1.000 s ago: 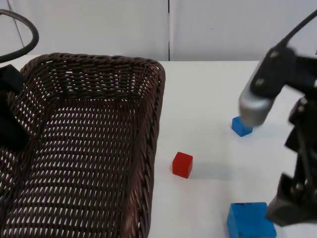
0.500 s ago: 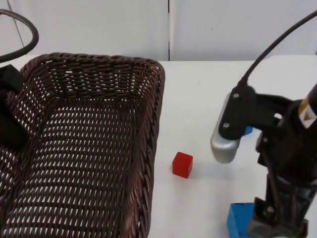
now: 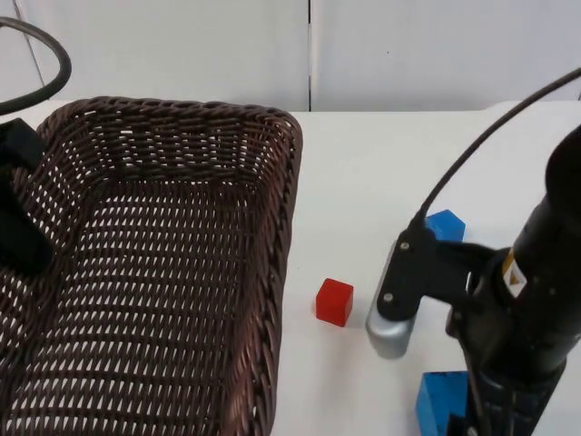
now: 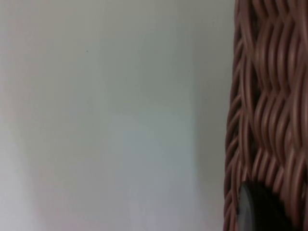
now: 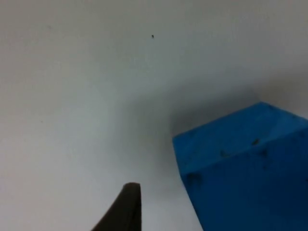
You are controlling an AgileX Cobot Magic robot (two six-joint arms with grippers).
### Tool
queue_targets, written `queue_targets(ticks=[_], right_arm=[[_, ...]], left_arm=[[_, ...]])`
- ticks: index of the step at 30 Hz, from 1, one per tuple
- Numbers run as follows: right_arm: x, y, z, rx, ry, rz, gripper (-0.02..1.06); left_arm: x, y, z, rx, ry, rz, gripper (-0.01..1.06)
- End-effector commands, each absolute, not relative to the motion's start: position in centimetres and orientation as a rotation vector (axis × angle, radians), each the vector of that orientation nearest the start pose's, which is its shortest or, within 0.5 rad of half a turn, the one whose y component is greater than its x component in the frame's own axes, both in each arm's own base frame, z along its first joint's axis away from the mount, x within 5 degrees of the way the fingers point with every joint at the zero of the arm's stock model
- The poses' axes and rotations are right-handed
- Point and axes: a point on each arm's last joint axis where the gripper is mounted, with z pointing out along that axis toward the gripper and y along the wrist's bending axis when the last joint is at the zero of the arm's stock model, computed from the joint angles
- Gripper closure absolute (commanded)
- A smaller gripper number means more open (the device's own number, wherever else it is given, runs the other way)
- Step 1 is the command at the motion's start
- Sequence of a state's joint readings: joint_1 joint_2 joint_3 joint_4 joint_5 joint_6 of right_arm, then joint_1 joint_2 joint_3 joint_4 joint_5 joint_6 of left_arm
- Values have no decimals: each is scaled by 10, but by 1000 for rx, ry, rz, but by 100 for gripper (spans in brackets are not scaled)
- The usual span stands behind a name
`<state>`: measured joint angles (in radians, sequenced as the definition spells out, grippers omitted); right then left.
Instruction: Pick up the basket with the left hand and place the largest block into the basket with the right hand.
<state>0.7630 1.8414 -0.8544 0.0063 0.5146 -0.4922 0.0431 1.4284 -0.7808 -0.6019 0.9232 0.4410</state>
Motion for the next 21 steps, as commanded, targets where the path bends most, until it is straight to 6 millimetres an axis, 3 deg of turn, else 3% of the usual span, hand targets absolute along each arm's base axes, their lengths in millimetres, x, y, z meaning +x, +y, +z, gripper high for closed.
queue_targets(ticks=[1,7,10,12,15,16,21], right_arm=[[217,210,108,-1746,2419,41,-1],[218,211,99,-1750,2430,41,0],[218,211,98,-1750,2430,41,7],[218,211,98,-1751,2431,40,19],[218,211,98,-1753,2423,37,47],[218,211,98,-1753,2423,37,47],[217,210,98,-1774,2436,27,98]], left_arm=[[238,-31,217,59,2849,-689,105],[238,-31,217,59,2849,-689,105],[238,-31,217,59,2849,-689,105],[238,-31,217,59,2849,-689,105],[238,-31,217,59,2849,-689,105],[238,-31,217,59,2849,-689,105],[238,-31,217,59,2849,-689,105]])
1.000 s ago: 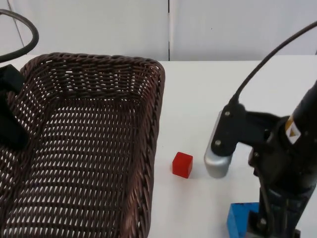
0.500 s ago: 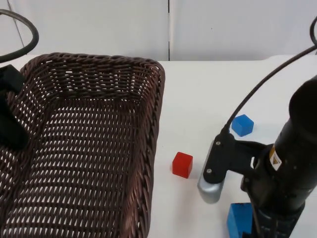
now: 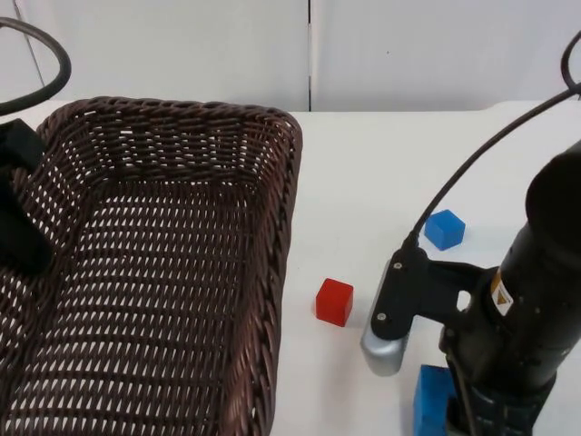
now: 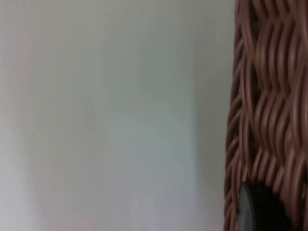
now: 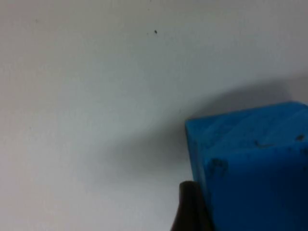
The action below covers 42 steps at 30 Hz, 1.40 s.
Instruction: Pick up the basket with the left hand and place the largest block into the basket with the right hand.
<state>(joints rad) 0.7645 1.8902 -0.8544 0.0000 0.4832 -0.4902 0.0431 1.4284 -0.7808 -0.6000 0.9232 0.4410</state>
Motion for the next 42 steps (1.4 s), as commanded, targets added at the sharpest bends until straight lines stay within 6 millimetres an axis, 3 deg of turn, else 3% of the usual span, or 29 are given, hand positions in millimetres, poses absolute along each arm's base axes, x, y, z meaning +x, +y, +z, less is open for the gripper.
queue_targets(ticks=[1,2,10,14,15,20,21,24,25,29,37,42], right_arm=[[217,210,98,-1774,2436,27,98],[216,209,98,-1781,2445,25,105],[212,203,113,-1826,2462,-6,105],[205,196,150,-1789,2431,1,105],[205,196,150,-1789,2431,1,105],[191,182,200,-1747,2381,11,105],[191,182,200,-1747,2381,11,105],[180,172,234,-1650,2307,38,105],[180,172,234,-1650,2307,38,105],[165,157,273,-1500,2216,89,105],[150,143,299,-1391,2153,128,105],[149,142,300,-1389,2156,128,105]], left_arm=[[238,-31,217,59,2849,-689,105],[238,-31,217,59,2849,-689,105],[238,-31,217,59,2849,-689,105],[238,-31,217,59,2849,-689,105],[238,-31,217,59,2849,-689,105],[238,-31,217,59,2849,-689,105],[238,-31,217,59,2849,-689,105],[238,-31,217,59,2849,-689,105],[238,-31,217,59,2849,-689,105],[238,-31,217,59,2849,-689,105],[238,-31,217,59,2849,-689,105],[238,-31,217,59,2849,-689,105]])
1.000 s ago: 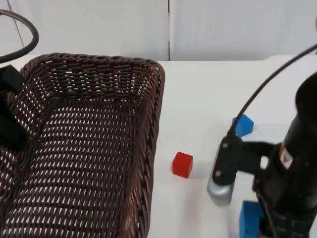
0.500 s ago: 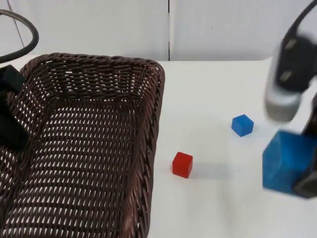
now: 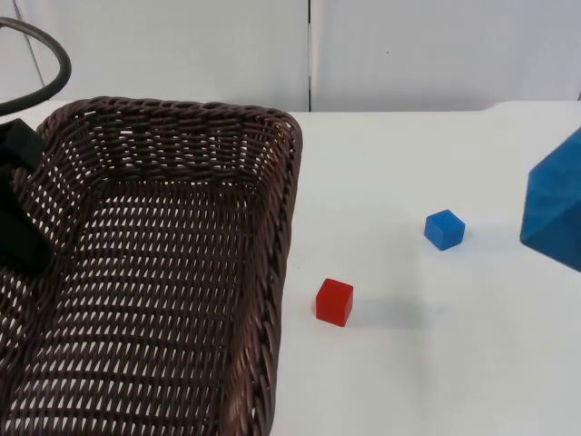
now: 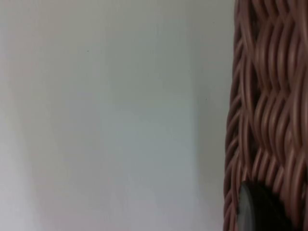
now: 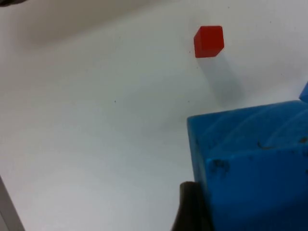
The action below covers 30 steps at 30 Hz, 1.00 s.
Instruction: Pick up the basket with the left hand and place the largest block into the basket with the right hand.
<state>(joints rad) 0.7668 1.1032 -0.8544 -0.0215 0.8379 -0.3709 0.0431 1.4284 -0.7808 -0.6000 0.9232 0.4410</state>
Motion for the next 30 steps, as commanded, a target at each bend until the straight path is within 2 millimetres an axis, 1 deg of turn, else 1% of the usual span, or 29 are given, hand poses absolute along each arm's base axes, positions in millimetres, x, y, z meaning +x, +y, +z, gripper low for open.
queue_targets(ticks=[1,20,23,26,30], right_arm=[[149,142,300,-1389,2156,128,105],[149,143,300,-1359,2178,151,105],[148,145,301,-1338,2174,188,105],[148,151,300,-1300,2186,265,105],[155,158,296,-1307,2208,268,105]], left_arm=[[238,-31,217,59,2849,-689,105],[238,-31,217,60,2850,-688,105],[238,-31,217,60,2850,-688,105],[238,-31,217,59,2848,-685,105],[238,-31,217,61,2849,-683,105]])
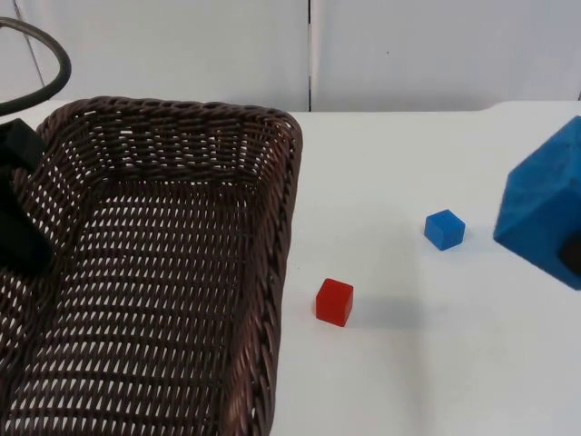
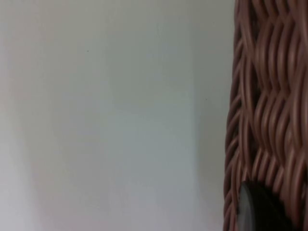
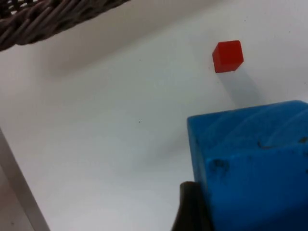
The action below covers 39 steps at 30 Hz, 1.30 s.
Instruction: Pick up the basket with the left hand and place the largest block into the basket with the right hand.
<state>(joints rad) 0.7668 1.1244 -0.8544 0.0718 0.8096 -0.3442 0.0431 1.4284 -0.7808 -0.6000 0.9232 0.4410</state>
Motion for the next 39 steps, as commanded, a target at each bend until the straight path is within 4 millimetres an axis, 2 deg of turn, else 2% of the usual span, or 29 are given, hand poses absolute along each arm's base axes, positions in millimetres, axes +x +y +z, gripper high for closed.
queue_targets(ticks=[1,13,17,18,21,22,23,26,27,31,39], right_arm=[[158,161,296,-1309,2220,273,105],[197,208,312,-1254,2239,389,105],[222,239,319,-1215,2242,493,105],[222,239,319,-1215,2242,493,105],[232,265,317,-1247,2233,526,105],[232,265,317,-1247,2233,526,105],[233,275,318,-1270,2220,530,105],[237,306,312,-1375,2181,532,105],[237,306,312,-1375,2181,532,105],[245,329,301,-1414,2186,541,105],[254,340,275,-1430,2224,520,105]], left_arm=[[238,-31,217,61,2849,-683,105],[238,-31,217,62,2853,-687,105],[238,-31,217,62,2853,-687,105],[238,-31,217,62,2853,-687,105],[238,-31,217,62,2853,-687,105],[238,-31,217,62,2853,-687,105],[238,-31,217,62,2853,-687,105],[238,-31,217,62,2853,-687,105],[238,-31,217,62,2853,-687,105],[238,-31,217,62,2853,-687,105],[238,-31,217,62,2851,-685,105]])
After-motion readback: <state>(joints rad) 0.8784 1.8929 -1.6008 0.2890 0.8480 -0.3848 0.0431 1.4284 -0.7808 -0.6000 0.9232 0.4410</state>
